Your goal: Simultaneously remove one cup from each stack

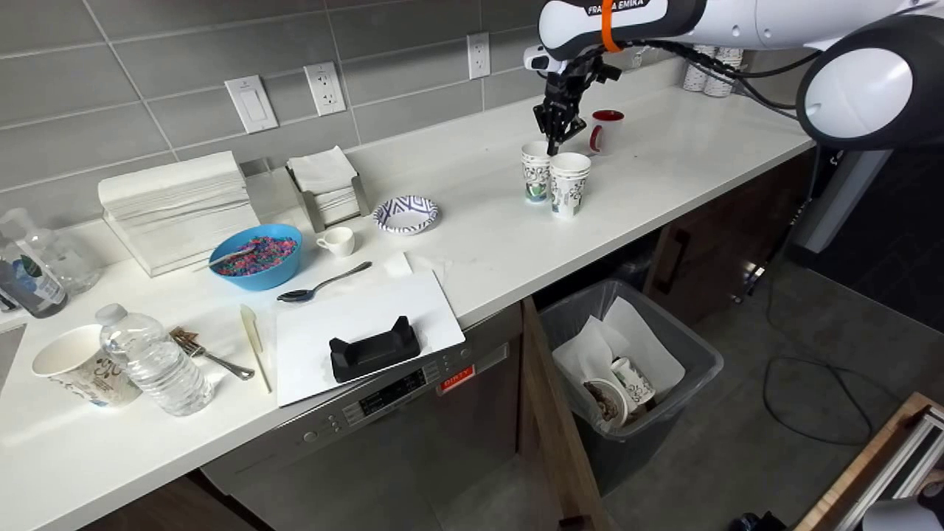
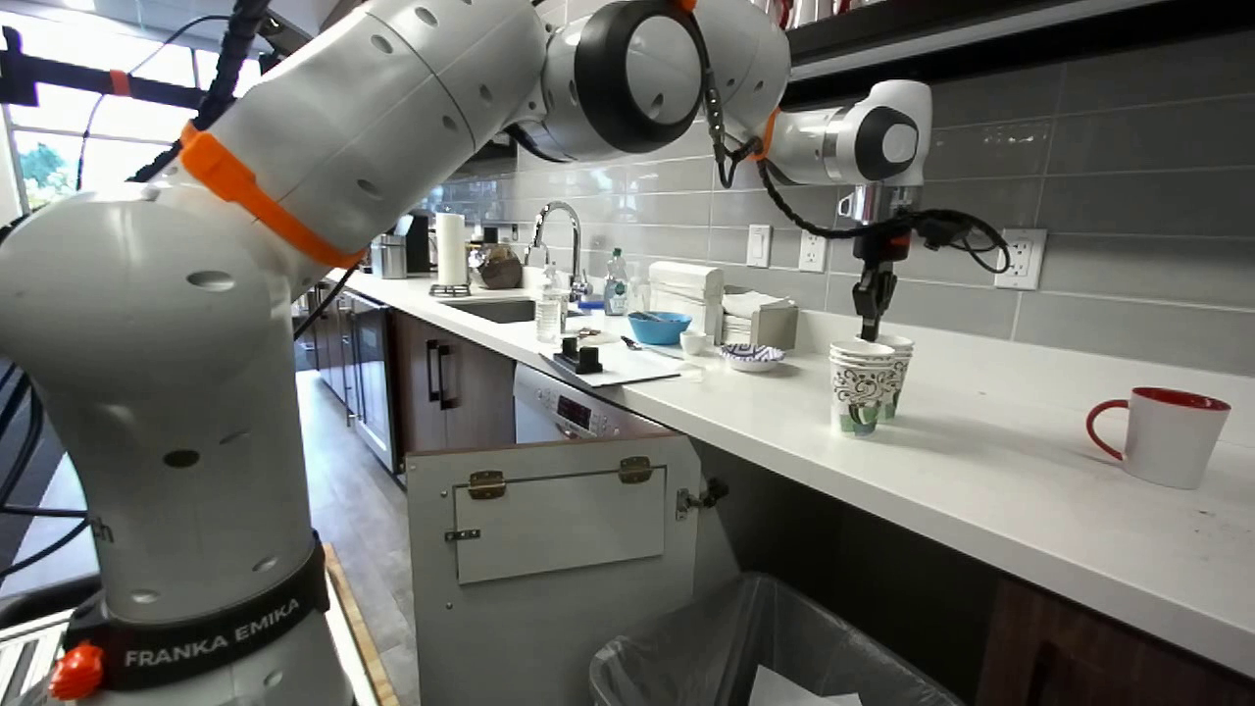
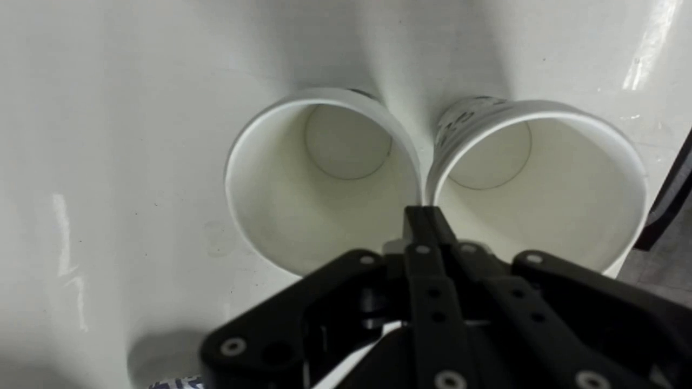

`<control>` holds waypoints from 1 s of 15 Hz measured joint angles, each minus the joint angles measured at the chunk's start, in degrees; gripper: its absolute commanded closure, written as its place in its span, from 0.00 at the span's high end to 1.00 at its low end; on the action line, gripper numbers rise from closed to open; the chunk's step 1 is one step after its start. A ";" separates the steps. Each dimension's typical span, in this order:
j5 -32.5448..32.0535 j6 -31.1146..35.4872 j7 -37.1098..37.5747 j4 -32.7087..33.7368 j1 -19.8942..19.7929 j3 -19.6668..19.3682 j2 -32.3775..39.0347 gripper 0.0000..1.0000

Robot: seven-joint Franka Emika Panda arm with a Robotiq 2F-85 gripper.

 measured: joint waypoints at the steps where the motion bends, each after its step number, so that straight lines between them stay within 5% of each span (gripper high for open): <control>1: 0.00 0.00 0.00 0.01 0.02 0.00 0.00 0.00; 2: 0.00 0.00 0.01 0.03 0.04 0.00 0.00 0.25; 3: 0.00 0.00 0.01 0.05 0.05 0.00 0.00 0.26; 10: 0.00 0.00 0.04 0.10 0.08 -0.33 -0.24 0.76; 13: 0.00 0.00 0.04 0.07 0.06 -0.62 -0.24 0.74; 15: 0.00 0.00 0.04 0.04 0.01 -0.71 -0.17 0.63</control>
